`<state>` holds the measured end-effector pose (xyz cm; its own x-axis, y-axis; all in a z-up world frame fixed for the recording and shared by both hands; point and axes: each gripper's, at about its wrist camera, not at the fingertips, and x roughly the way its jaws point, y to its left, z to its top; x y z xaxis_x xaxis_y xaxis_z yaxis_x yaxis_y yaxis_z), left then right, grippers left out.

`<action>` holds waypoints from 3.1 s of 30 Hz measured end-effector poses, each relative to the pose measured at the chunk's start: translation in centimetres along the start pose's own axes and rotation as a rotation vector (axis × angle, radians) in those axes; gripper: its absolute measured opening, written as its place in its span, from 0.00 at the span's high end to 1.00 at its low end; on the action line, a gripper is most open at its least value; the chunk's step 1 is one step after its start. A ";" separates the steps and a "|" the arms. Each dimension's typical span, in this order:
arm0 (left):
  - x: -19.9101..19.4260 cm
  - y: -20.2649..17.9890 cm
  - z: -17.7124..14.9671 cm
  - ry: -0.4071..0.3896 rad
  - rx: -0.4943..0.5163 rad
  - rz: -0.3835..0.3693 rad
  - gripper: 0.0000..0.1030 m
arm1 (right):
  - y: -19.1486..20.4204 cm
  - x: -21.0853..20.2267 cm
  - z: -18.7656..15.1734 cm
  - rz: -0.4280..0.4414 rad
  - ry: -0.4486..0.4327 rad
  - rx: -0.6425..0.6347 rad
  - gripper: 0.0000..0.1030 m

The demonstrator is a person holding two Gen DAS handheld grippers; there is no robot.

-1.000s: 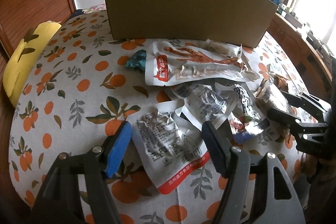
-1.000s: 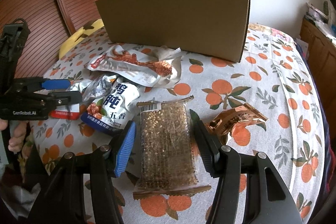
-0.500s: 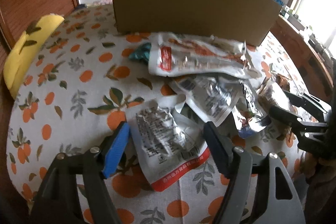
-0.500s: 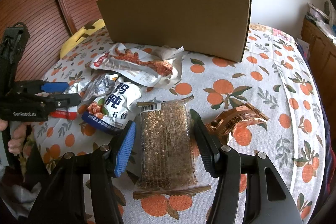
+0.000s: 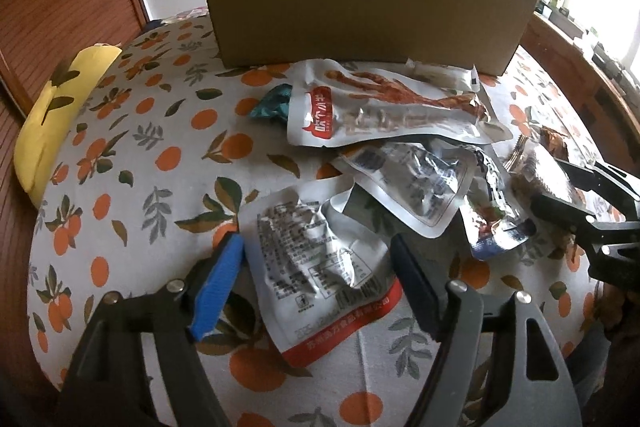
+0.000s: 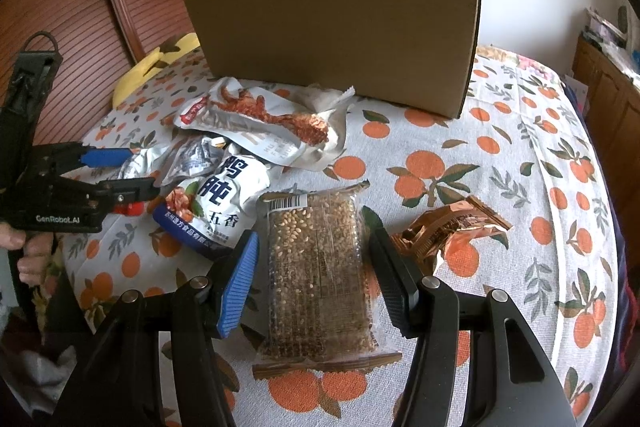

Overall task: Organize snacks
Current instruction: 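Grasp the clear grain bar with the right tool while the left tool grasps a white packet, then carry the grain bar with the right tool while the left tool carries the white packet into the box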

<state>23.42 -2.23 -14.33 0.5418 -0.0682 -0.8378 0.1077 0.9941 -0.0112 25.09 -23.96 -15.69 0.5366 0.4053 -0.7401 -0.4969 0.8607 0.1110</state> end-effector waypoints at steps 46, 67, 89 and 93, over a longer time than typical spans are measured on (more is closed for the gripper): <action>-7.1 0.4 4.2 -0.247 0.071 -0.163 0.43 | 0.8 -5.7 5.3 -0.039 -0.105 -0.034 0.60; -5.8 -0.3 8.5 -0.287 0.123 -0.183 0.42 | -1.0 -4.0 7.4 -0.020 -0.110 -0.015 0.60; -3.8 1.5 21.4 -0.374 0.158 -0.191 0.42 | -2.6 -3.2 20.3 -0.067 -0.247 -0.130 0.60; -1.6 2.2 22.8 -0.346 0.144 -0.198 0.42 | -3.6 -0.3 22.3 -0.059 -0.224 -0.110 0.60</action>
<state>41.79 -1.88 -0.61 0.7444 -0.3053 -0.5939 0.3398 0.9388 -0.0567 41.98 -20.32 -1.10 0.6984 0.4245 -0.5762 -0.5249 0.8511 -0.0092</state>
